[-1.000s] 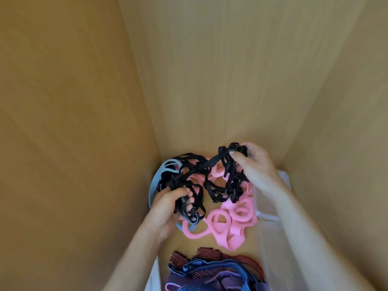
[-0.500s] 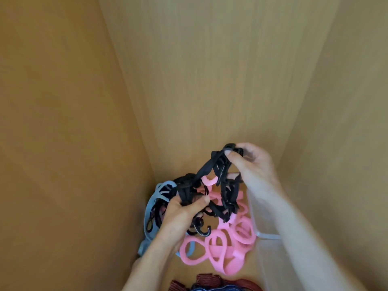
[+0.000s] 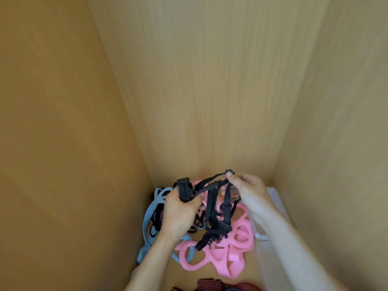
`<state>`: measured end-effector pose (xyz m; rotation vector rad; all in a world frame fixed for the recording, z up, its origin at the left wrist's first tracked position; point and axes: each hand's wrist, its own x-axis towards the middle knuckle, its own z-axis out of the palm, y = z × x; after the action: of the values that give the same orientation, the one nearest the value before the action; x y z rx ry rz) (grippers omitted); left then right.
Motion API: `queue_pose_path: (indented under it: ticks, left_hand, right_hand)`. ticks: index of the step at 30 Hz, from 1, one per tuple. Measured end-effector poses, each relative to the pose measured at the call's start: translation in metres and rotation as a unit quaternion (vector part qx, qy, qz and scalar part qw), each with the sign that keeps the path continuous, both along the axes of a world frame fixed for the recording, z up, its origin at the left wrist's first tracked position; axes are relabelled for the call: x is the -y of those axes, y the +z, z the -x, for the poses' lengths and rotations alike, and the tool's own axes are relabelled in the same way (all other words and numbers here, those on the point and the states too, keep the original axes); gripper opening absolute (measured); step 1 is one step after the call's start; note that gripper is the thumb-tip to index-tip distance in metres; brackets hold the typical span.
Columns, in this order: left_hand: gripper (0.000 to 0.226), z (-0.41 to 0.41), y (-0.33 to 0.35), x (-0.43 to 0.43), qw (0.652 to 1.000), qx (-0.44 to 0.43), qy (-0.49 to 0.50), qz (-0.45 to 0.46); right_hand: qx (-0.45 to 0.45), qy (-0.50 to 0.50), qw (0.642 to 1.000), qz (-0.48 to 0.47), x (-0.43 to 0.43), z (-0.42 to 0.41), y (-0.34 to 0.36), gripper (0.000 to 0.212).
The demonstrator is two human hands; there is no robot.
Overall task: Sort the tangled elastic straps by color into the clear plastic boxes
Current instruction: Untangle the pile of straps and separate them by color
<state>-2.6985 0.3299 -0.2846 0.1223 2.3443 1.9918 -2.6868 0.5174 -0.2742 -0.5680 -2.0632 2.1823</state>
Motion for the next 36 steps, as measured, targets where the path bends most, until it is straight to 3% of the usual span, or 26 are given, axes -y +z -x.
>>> queue_pose_path:
  ticks: [4,10,15,18,20,24,26,30,36]
  left_hand:
    - [0.015,0.007,-0.003,0.017,0.996,-0.014,0.045,0.071]
    - [0.013,0.017,0.015,0.034,0.998,-0.041,0.049,0.020]
    - [0.010,0.018,0.028,0.039,0.997,-0.046,0.050,-0.033]
    - [0.016,0.017,0.036,0.037,0.992,-0.050,0.061,-0.099]
    - [0.016,0.015,0.043,0.034,0.985,-0.049,0.059,-0.151]
    - [0.023,0.013,0.064,0.030,0.972,-0.071,0.036,-0.223]
    - [0.019,0.016,0.074,0.031,0.965,-0.073,0.030,-0.250]
    - [0.006,0.022,0.082,0.038,0.963,-0.058,0.035,-0.262]
    - [0.020,0.020,0.061,0.039,0.957,0.040,0.003,-0.289]
  right_hand:
    - [0.020,0.031,0.998,-0.051,0.000,-0.008,-0.009,0.022]
    - [0.045,0.087,0.993,-0.063,0.008,-0.012,-0.022,0.016]
    - [0.015,0.063,0.997,-0.043,0.009,-0.011,-0.019,0.017]
    - [-0.016,0.074,0.997,0.034,0.004,-0.011,-0.011,0.018]
    - [-0.044,0.113,0.989,0.090,0.002,-0.010,0.000,0.033]
    - [-0.073,0.168,0.971,-0.151,0.002,0.005,0.032,0.014]
    - [-0.097,0.169,0.964,-0.180,-0.001,0.015,0.048,0.010]
    - [-0.150,0.195,0.960,-0.132,-0.004,0.025,0.071,0.005]
    - [-0.183,0.181,0.966,0.013,0.008,0.034,0.087,0.017]
